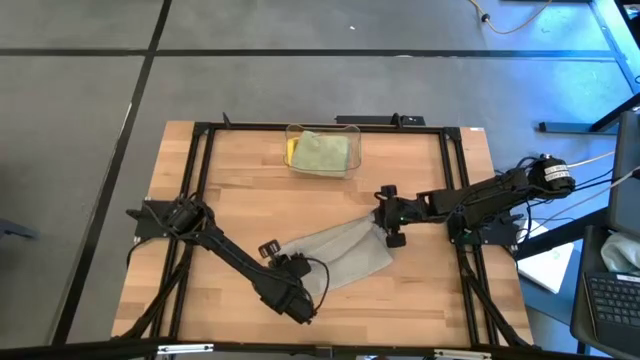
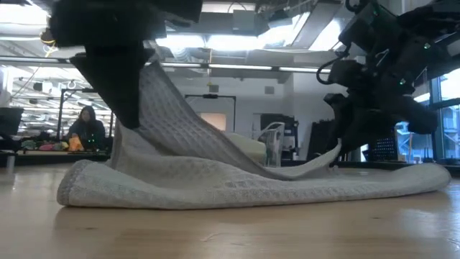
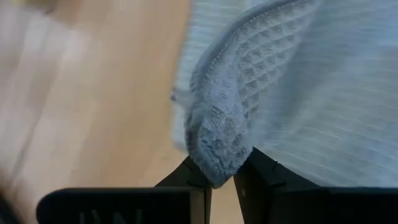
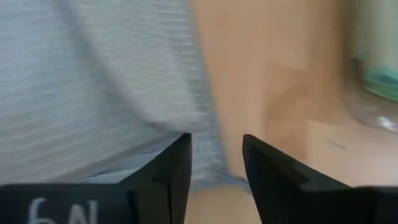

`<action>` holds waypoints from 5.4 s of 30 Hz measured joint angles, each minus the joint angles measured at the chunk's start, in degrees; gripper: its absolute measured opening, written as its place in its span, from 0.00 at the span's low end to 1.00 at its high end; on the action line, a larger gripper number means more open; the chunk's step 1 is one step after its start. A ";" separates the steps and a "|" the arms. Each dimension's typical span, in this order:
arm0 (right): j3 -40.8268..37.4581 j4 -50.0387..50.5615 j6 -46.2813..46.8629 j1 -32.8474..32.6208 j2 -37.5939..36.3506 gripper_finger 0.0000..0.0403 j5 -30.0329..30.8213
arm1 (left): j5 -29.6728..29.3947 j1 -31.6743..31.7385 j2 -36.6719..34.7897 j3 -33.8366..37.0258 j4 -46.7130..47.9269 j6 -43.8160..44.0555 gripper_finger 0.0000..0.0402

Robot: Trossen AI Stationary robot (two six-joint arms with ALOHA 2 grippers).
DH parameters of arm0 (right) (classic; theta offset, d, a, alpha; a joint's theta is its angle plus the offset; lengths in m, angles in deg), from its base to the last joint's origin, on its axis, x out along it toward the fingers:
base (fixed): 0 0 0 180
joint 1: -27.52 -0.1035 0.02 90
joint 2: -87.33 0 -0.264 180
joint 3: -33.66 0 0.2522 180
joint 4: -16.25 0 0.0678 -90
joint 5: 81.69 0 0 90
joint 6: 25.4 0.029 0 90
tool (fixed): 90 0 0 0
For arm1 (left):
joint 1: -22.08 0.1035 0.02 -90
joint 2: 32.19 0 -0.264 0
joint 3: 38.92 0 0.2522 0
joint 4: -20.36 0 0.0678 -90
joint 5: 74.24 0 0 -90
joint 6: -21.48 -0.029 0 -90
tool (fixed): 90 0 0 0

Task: Fold microfiber towels
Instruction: Fold the gray microfiber cloth

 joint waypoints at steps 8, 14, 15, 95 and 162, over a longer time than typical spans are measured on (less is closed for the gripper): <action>0.02 -0.15 2.42 0.02 0.00 0.40 7.20 | -1.11 0.04 0.00 0.00 4.47 5.22 0.12; 0.04 0.24 2.55 0.00 0.00 0.40 6.81 | -1.88 0.10 0.00 0.00 4.33 5.41 0.12; 0.05 0.57 2.82 0.00 0.00 0.40 5.86 | -1.88 0.10 0.00 0.00 4.33 5.41 0.12; -14.23 -34.75 40.30 -18.43 11.14 0.02 -13.07 | 4.83 -1.35 -0.66 -0.50 4.31 2.67 0.12; -14.43 -35.23 33.42 -18.47 11.41 0.02 -13.52 | -10.29 -12.33 1.90 11.98 -31.63 48.48 0.55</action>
